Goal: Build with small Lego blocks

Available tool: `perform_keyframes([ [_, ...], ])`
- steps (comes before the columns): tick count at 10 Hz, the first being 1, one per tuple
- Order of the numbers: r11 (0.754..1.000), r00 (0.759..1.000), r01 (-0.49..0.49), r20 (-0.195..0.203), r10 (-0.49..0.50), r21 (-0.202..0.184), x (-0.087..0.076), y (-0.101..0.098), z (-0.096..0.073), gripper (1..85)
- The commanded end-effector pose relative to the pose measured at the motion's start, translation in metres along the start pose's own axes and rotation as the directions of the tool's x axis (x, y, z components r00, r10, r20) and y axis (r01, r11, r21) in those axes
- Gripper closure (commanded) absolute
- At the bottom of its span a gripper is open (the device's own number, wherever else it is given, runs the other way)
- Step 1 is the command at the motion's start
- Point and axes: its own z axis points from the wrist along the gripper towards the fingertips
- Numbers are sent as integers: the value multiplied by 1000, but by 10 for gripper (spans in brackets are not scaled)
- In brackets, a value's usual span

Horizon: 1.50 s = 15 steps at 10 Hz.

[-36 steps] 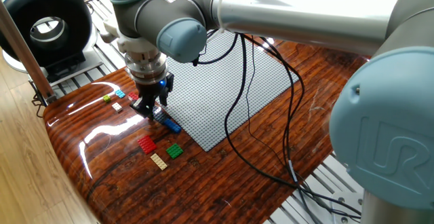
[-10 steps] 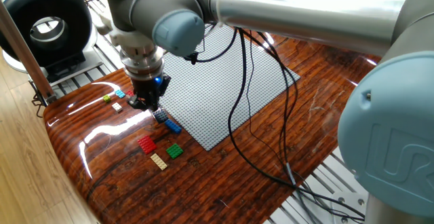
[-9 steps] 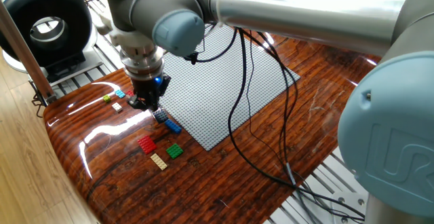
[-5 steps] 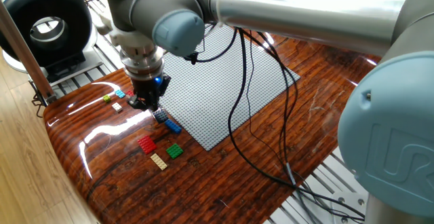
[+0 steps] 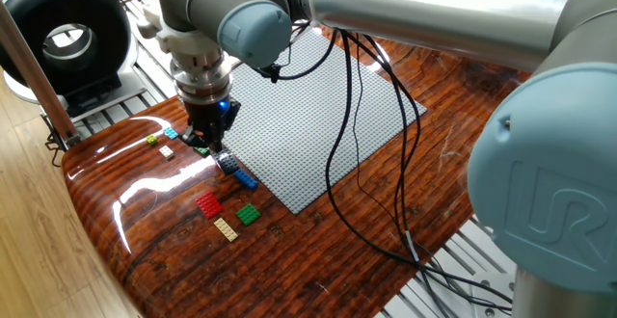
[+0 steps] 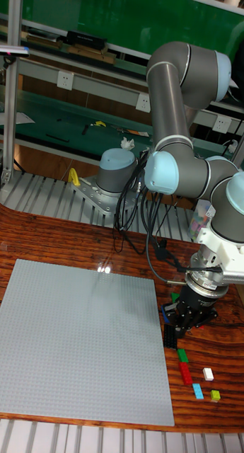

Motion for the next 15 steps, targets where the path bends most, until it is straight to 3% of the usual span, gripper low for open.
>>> perform_keyframes([
  [1,1000,1000,-11,-1,11,-9,0,1,-1,173],
  [5,1000,1000,-16,-16,16,-14,3,1,-1,163],
  [7,999,1000,18,-22,-19,-41,6,7,-2,7],
  [9,1000,999,22,-27,-22,-23,7,3,-2,7],
  [10,1000,1000,8,-29,-8,-20,7,1,-2,73],
  [11,1000,999,-8,-39,8,8,10,-5,-3,220],
  [15,999,999,-42,-35,42,5,6,-6,-4,210],
])
